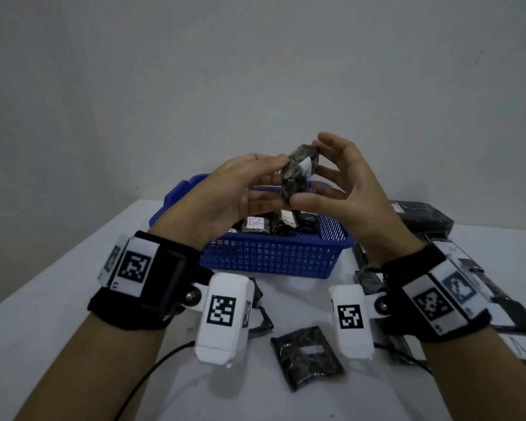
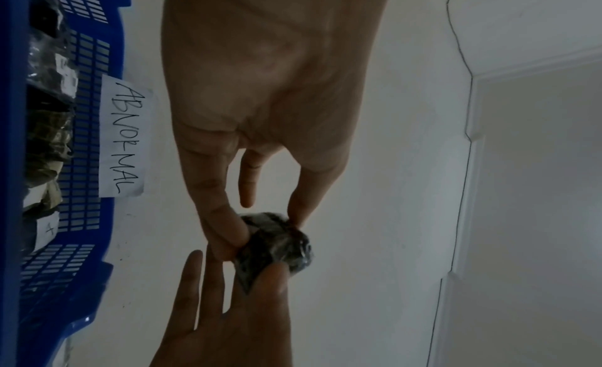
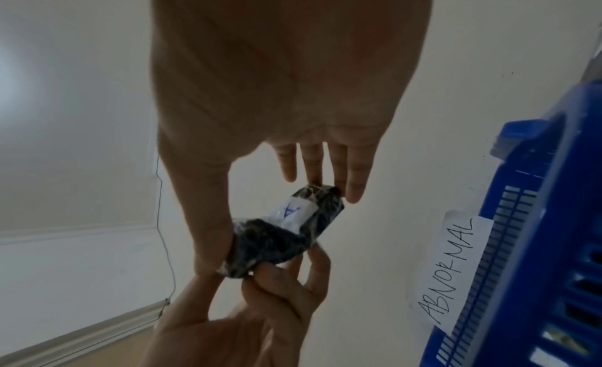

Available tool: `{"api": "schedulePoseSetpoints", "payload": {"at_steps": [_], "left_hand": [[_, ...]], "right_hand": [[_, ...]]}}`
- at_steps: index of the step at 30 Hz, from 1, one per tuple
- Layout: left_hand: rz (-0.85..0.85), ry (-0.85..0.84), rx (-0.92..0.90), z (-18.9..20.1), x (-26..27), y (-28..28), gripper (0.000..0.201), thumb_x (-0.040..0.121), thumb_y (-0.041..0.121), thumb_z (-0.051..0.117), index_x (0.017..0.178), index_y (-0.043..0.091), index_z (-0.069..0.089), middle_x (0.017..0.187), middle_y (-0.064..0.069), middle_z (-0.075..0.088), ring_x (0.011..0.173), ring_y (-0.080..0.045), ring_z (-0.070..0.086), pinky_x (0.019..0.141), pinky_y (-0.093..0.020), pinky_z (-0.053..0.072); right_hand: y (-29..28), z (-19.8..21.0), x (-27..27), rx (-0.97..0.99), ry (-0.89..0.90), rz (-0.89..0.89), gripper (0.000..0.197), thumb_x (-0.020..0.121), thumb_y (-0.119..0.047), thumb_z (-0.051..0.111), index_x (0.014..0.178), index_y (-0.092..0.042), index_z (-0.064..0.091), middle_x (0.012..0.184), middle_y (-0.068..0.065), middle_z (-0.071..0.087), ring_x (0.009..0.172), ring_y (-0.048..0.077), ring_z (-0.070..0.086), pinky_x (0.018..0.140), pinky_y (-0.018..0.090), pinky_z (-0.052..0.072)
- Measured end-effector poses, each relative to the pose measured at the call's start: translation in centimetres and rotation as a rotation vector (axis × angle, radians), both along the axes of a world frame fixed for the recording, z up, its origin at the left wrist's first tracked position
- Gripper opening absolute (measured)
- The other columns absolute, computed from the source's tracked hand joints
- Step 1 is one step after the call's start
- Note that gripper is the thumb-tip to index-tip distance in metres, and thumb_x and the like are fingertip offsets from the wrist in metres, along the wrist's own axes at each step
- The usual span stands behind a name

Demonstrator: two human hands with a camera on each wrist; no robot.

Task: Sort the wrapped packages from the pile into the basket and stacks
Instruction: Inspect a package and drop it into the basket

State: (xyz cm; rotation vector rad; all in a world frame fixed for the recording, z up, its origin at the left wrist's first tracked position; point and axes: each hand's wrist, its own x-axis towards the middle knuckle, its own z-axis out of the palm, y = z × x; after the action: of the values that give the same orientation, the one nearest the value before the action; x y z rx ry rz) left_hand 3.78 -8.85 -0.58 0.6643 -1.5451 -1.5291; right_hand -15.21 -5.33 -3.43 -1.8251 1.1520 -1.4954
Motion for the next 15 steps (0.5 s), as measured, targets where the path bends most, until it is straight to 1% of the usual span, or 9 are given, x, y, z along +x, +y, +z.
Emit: {"api": "schedulePoseSetpoints", "payload": {"at_steps": [2,4,5,7,8,10,11,13,15], "left_hand": [[-0.030,-0.039,-0.012,-0.2,-0.1,-0.2,0.036,0.094,0.027,0.061,0.120,0.004,0.061,0.101,-0.010,0.073,0.075,-0.017,0.072,0.065,-0.021,0.058],[-0.029,-0.060,-0.027,-0.4,-0.1,-0.3,0.034,0.085,0.028,0.067,0.113,0.009,0.062,0.094,-0.006,0.074,0.071,-0.016,0.071,0.065,-0.021,0.058],[-0.021,-0.067,-0.046,-0.5,-0.2,-0.3,0.037,0.079,0.029,0.070,0.110,0.012,0.061,0.090,-0.003,0.073,0.069,-0.015,0.070,0.065,-0.021,0.058],[-0.011,-0.087,-0.109,-0.8,-0.3,-0.3,0.041,0.072,0.028,0.073,0.108,0.014,0.061,0.092,0.000,0.072,0.069,-0.013,0.068,0.068,-0.023,0.058],[-0.009,-0.105,-0.154,-1.0,-0.3,-0.4,0.040,0.073,0.025,0.076,0.109,0.015,0.061,0.097,-0.001,0.070,0.075,-0.013,0.068,0.072,-0.025,0.059],[-0.003,-0.159,-0.241,-1.3,-0.4,-0.5,0.035,0.080,0.017,0.077,0.111,0.015,0.062,0.107,-0.002,0.067,0.088,-0.015,0.069,0.081,-0.031,0.059],[0.010,-0.185,-0.270,-1.4,-0.4,-0.5,0.034,0.083,0.014,0.076,0.114,0.015,0.061,0.110,-0.003,0.067,0.092,-0.016,0.069,0.083,-0.032,0.059],[0.038,-0.219,-0.301,-1.6,-0.6,-0.6,0.033,0.088,0.012,0.071,0.118,0.015,0.059,0.112,-0.007,0.068,0.092,-0.015,0.070,0.082,-0.029,0.057],[0.049,-0.241,-0.334,-1.7,-0.7,-0.7,0.032,0.090,0.012,0.070,0.120,0.017,0.059,0.112,-0.009,0.070,0.093,-0.016,0.071,0.083,-0.029,0.058]], "right_hand": [[0.0,-0.1,0.1,0.026,0.029,0.041,0.100,0.071,-0.035,0.083,0.155,-0.032,0.028,0.157,-0.015,0.036,0.142,0.006,0.041,0.115,0.031,0.041],[0.0,0.0,0.4,0.055,-0.020,0.031,0.092,0.079,-0.042,0.072,0.157,-0.031,0.025,0.154,-0.017,0.036,0.143,0.005,0.039,0.113,0.029,0.042],[-0.2,0.1,0.5,0.080,-0.069,-0.001,0.087,0.081,-0.049,0.068,0.156,-0.030,0.028,0.153,-0.015,0.039,0.140,0.007,0.043,0.111,0.031,0.044],[-0.4,0.4,0.5,0.138,-0.168,-0.056,0.079,0.084,-0.059,0.067,0.149,-0.023,0.041,0.143,-0.004,0.056,0.128,0.015,0.058,0.101,0.036,0.051],[-0.4,0.4,0.5,0.151,-0.199,-0.055,0.073,0.083,-0.056,0.069,0.142,-0.018,0.050,0.131,0.002,0.066,0.118,0.019,0.065,0.095,0.037,0.055],[-0.3,0.5,0.3,0.139,-0.224,-0.029,0.055,0.082,-0.040,0.072,0.127,-0.009,0.062,0.111,0.010,0.075,0.102,0.023,0.072,0.091,0.040,0.058],[-0.2,0.5,0.3,0.118,-0.237,-0.022,0.044,0.084,-0.029,0.074,0.121,-0.006,0.065,0.105,0.013,0.077,0.097,0.025,0.074,0.090,0.041,0.059],[0.0,0.6,0.2,0.059,-0.253,-0.044,0.032,0.087,-0.013,0.075,0.116,-0.001,0.067,0.101,0.015,0.077,0.092,0.029,0.076,0.086,0.044,0.061],[0.1,0.7,0.2,-0.007,-0.203,-0.095,0.031,0.086,-0.009,0.076,0.115,-0.002,0.069,0.098,0.014,0.077,0.090,0.030,0.076,0.085,0.048,0.061]]}}
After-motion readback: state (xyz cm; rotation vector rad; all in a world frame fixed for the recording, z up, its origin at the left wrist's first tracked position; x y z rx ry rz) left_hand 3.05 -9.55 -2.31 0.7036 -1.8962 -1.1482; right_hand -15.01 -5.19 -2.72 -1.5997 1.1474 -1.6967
